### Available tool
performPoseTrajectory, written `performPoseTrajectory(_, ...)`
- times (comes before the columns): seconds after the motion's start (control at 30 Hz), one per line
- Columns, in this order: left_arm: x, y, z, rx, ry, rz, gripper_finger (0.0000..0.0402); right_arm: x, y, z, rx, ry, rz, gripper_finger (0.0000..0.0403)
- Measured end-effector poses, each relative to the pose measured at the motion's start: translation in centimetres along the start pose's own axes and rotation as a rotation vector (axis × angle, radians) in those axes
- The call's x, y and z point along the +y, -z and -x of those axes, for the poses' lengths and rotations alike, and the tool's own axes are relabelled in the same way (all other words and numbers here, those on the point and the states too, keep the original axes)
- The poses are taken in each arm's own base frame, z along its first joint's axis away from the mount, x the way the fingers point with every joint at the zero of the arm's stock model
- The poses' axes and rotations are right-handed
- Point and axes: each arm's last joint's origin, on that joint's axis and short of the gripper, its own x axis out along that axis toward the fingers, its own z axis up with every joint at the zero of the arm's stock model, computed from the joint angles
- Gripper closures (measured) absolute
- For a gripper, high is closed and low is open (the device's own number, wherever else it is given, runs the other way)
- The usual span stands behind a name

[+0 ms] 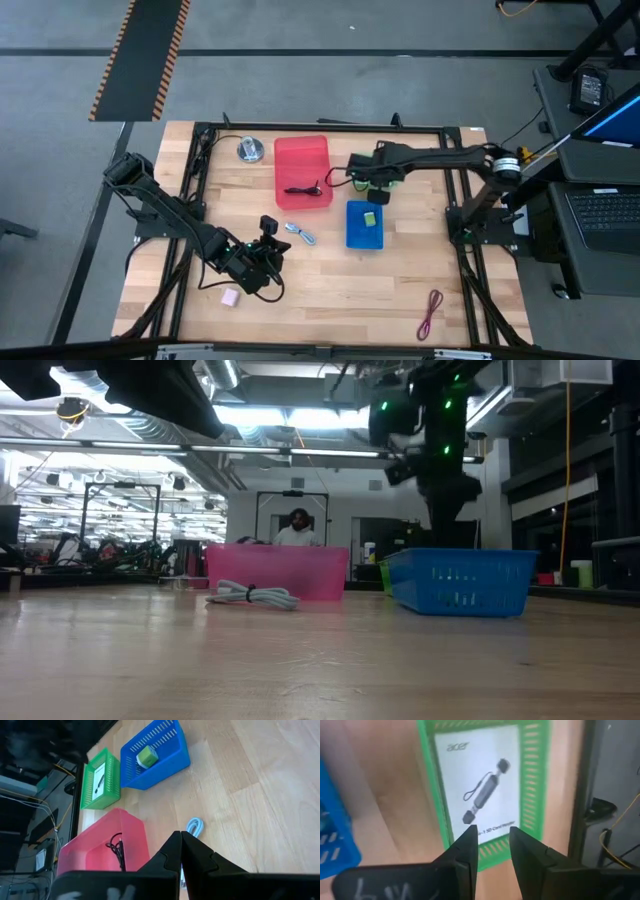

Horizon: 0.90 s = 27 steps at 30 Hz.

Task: Pick and place items into bin
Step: Put the pink charger cable into the pink bin

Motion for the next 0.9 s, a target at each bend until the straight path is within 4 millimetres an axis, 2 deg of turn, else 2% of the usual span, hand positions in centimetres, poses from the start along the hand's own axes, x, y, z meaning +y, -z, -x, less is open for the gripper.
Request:
performPoseTrajectory(0.1, 0.0, 0.0, 0.0, 0.0, 0.0, -0.001, 0.04, -0.4, 1.0, 2.3, -0.065, -0.005, -0.073, 0.0313)
performPoseTrajectory(0.2, 0.0, 0.0, 0.0, 0.0, 0.0, -0.001, 0.0398, 0.1, 2.3, 5.2, -0.148, -0.024, -0.133, 0.0313)
performPoseTrajectory(0.3, 0.0, 0.0, 0.0, 0.0, 0.0, -0.001, 0.04, 1.4, 3.9, 8.1, -0.23, -0.061, -0.2, 0.0313)
performPoseTrajectory(0.43, 0.0, 0.0, 0.0, 0.0, 0.0, 0.005, 0.0399, 4.3, 5.8, 11.0, -0.299, -0.123, -0.238, 0.0321)
performPoseTrajectory(0.63, 0.0, 0.0, 0.0, -0.003, 0.0, 0.014, 0.04, 8.8, 8.0, 13.3, -0.285, -0.283, -0.281, 0.0354)
performPoseTrajectory(0.8, 0.0, 0.0, 0.0, -0.003, 0.0, 0.022, 0.0398, 11.9, 10.0, 14.1, -0.167, -0.361, -0.345, 0.0394)
performPoseTrajectory(0.9, 0.0, 0.0, 0.0, -0.004, 0.0, 0.045, 0.0397, 13.7, 11.2, 14.4, -0.081, -0.392, -0.396, 0.0398)
